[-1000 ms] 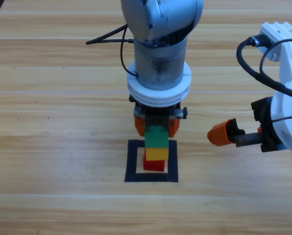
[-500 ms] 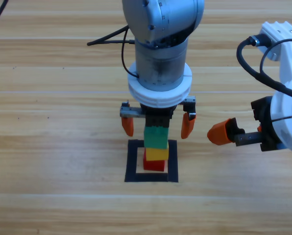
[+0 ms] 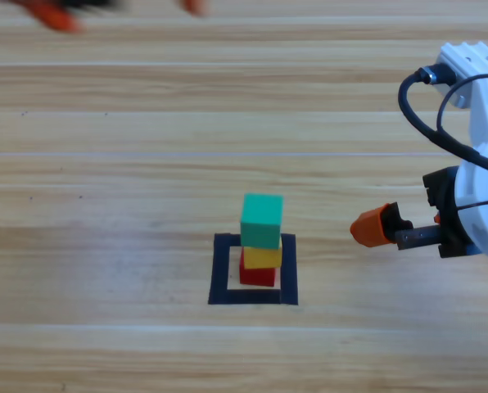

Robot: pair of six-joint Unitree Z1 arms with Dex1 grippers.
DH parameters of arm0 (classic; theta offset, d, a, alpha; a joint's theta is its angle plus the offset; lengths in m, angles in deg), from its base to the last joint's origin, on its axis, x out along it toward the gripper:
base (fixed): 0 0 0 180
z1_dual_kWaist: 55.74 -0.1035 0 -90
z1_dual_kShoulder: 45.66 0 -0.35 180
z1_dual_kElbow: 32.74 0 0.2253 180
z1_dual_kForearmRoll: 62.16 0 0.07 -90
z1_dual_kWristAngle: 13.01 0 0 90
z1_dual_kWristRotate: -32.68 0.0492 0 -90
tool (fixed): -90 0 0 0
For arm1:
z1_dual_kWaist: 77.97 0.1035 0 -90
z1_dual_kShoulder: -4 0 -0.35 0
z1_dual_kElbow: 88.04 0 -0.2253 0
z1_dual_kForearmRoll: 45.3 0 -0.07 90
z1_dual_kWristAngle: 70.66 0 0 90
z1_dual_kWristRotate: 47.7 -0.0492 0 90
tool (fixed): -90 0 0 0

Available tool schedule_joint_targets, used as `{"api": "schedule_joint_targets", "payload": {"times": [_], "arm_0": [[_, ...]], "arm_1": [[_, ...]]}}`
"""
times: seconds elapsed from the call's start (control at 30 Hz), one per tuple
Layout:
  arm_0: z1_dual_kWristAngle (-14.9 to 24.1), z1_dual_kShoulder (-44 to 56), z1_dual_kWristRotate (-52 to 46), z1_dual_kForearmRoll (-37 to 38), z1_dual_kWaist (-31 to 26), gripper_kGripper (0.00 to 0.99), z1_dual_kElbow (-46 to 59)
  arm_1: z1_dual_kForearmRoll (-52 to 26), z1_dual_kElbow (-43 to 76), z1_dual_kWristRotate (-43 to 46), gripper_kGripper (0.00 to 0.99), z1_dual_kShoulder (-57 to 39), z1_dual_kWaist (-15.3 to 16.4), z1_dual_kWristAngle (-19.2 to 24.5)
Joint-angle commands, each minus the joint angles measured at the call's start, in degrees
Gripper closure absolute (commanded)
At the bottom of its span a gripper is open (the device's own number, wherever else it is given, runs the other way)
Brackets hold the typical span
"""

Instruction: Stack the blocks in the rectangular block: red at the bottom, yellow in the middle, green on top

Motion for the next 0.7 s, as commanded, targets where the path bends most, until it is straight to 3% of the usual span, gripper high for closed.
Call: {"api": "schedule_joint_targets", "payload": {"times": [0.03,0.1,0.2,0.3,0.47,0.7], "arm_0": [[6.15,12.22,-0.70,9.70,4.42,0.000,19.99],[7.82,18.20,0.71,18.84,6.00,0.000,32.04],[8.70,30.77,8.18,40.90,6.09,0.000,56.91],[9.58,39.73,13.71,52.32,5.91,0.000,71.50],[9.58,48.00,18.46,57.42,5.65,0.000,81.96],[9.84,50.02,20.31,58.30,5.74,0.000,84.42]], "arm_1": [[-0.78,1.62,0.67,0.000,0.32,-1.69,1.56],[-0.78,1.62,0.67,0.000,0.32,-1.69,1.47],[-1.30,1.79,0.67,0.000,0.76,-1.69,1.47],[-1.39,1.88,0.75,0.000,0.85,-1.69,1.47],[-1.65,1.97,0.84,0.000,0.85,-1.69,1.56],[-1.74,2.05,0.84,0.000,0.85,-1.69,1.56]]}}
